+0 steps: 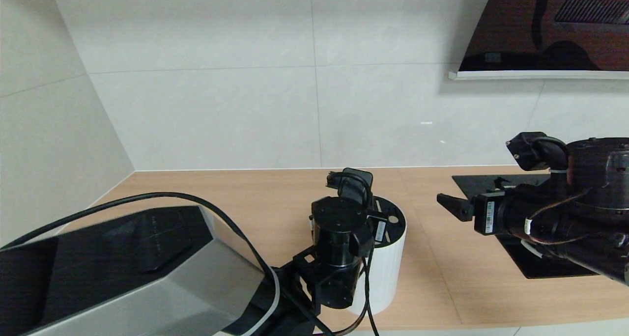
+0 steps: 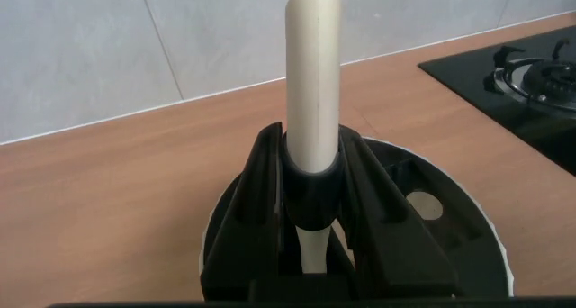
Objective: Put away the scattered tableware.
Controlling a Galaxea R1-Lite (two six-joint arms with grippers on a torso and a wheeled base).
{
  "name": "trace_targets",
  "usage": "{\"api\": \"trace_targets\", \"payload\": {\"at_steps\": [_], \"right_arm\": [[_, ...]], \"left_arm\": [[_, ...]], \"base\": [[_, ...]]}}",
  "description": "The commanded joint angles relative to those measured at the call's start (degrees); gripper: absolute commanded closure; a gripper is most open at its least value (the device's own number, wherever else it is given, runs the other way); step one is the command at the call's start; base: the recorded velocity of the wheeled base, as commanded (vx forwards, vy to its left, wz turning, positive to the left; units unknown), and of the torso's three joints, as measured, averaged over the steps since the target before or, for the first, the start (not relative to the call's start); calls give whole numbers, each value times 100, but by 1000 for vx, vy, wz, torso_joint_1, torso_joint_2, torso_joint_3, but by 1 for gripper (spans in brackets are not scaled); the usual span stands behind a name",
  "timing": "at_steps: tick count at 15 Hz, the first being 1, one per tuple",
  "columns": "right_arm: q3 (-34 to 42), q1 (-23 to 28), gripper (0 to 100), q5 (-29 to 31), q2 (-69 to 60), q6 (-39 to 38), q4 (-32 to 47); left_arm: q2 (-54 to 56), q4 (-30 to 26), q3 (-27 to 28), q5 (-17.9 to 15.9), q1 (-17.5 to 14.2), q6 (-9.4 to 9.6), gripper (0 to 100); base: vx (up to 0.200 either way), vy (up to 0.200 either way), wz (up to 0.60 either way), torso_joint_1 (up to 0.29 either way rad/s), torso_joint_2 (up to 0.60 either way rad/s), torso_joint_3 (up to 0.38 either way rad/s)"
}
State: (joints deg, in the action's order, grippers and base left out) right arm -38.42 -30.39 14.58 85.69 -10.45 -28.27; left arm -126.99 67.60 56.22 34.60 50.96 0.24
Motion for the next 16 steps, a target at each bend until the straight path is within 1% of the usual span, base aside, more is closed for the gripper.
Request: {"api": "trace_targets", "payload": {"at_steps": [1, 2, 10, 12, 14, 15, 16], "right_arm": [[2, -2, 0, 1, 9, -1, -3], [2, -2, 0, 1, 9, -1, -3], [2, -2, 0, 1, 9, -1, -3], [2, -2, 0, 1, 1, -1, -3], [2, -2, 0, 1, -8, -1, -3], [2, -2, 0, 10, -8, 8, -3], [-7, 7, 0, 10, -8, 8, -3]], "left_arm": [[-1, -1, 11, 3, -7, 2, 100], [8, -1, 3, 3, -7, 2, 0], [113, 17, -59, 3, 2, -7, 0], [447, 34, -182, -14, 2, -33, 0], [1097, 25, -533, -32, -42, -42, 0], [1748, 25, -973, -366, -42, -51, 0], [2134, 34, -1272, -761, -42, -95, 0]], "base": [[0, 0, 0, 0, 0, 0], [0, 0, 0, 0, 0, 0], [0, 0, 0, 0, 0, 0], [0, 0, 0, 0, 0, 0], [0, 0, 0, 0, 0, 0], [0, 0, 0, 0, 0, 0], [0, 0, 0, 0, 0, 0]]}}
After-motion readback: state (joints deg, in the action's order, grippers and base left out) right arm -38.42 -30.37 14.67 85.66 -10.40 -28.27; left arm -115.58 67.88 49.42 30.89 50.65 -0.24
